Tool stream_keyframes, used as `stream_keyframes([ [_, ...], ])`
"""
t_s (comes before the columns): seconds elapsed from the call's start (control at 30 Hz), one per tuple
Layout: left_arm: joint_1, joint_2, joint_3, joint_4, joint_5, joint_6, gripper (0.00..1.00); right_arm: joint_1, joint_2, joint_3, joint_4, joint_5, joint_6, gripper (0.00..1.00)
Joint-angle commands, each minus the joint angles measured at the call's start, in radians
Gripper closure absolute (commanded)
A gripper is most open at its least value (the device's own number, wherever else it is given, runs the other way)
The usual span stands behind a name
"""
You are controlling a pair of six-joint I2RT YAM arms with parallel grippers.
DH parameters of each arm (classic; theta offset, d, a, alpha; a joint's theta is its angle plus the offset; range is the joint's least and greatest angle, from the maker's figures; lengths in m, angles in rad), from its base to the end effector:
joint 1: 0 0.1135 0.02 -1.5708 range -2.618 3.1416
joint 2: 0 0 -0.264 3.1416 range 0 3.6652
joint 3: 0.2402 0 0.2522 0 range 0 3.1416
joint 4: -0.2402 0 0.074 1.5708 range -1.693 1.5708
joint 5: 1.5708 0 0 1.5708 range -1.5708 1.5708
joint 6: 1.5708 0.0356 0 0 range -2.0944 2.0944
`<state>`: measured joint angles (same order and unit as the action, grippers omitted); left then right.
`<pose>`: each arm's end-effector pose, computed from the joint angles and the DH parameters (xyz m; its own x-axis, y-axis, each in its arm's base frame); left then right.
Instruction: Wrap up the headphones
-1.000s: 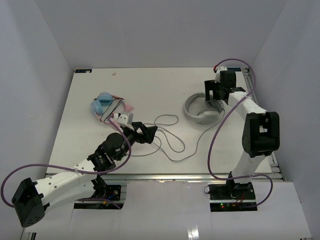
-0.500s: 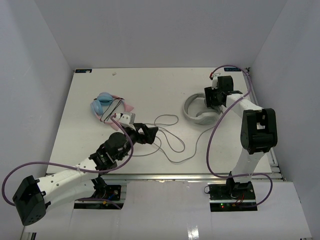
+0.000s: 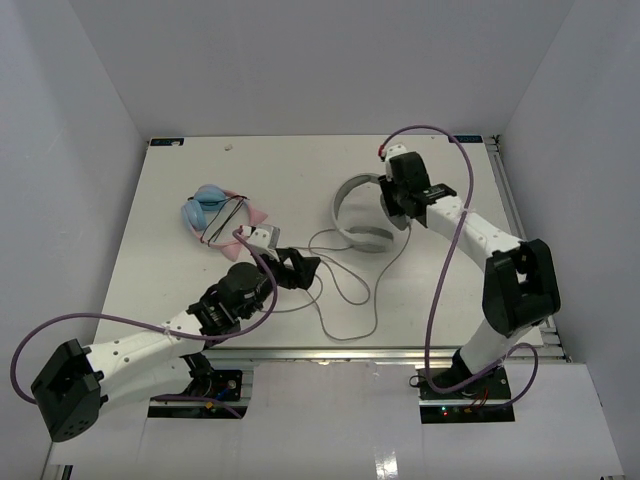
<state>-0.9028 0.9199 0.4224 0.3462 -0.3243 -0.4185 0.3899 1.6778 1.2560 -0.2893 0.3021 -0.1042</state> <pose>0.1393 -0.1582 0.2431 -0.3084 -0.2310 -0.9228 0.4637 0.8105 -0.3579 0.3537 0.1339 0.2600 -0.5844 -0.3475 -0.7333 -0.2163 0.9377 -0.2719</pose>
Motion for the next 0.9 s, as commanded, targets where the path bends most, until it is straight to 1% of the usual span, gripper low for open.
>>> stream_keyframes([
  [0.0,-0.002,0.043,0.062,-0.046,-0.015,0.018,0.10,0.228,-0.169,0.000,-0.055,0.185,0.082,0.92],
  [0.07,-0.002,0.028,0.076,-0.077,-0.023,0.018,0.10,0.331,-0.220,-0.009,-0.087,0.261,0.129,0.92],
  [0.17,-0.003,-0.022,0.072,-0.096,-0.043,0.020,0.12,0.434,-0.319,-0.059,-0.106,0.306,0.173,0.92],
  [0.27,-0.003,-0.077,0.069,-0.111,-0.054,0.022,0.13,0.495,-0.426,-0.159,-0.107,0.269,0.222,0.92],
  [0.43,-0.012,-0.115,0.081,-0.132,0.003,0.026,0.14,0.551,-0.541,-0.309,-0.098,0.226,0.292,0.92],
  [0.53,-0.019,-0.080,0.102,-0.143,0.022,0.041,0.14,0.565,-0.596,-0.367,-0.055,0.209,0.316,0.92],
  [0.67,-0.019,0.002,0.153,-0.161,0.053,0.093,0.15,0.571,-0.634,-0.406,-0.042,0.209,0.350,0.92],
  [0.8,-0.019,0.100,0.218,-0.202,0.083,0.136,0.19,0.573,-0.638,-0.418,-0.037,0.223,0.372,0.92],
  [0.87,-0.021,0.135,0.270,-0.257,0.085,0.151,0.23,0.575,-0.637,-0.412,-0.053,0.225,0.380,0.92],
])
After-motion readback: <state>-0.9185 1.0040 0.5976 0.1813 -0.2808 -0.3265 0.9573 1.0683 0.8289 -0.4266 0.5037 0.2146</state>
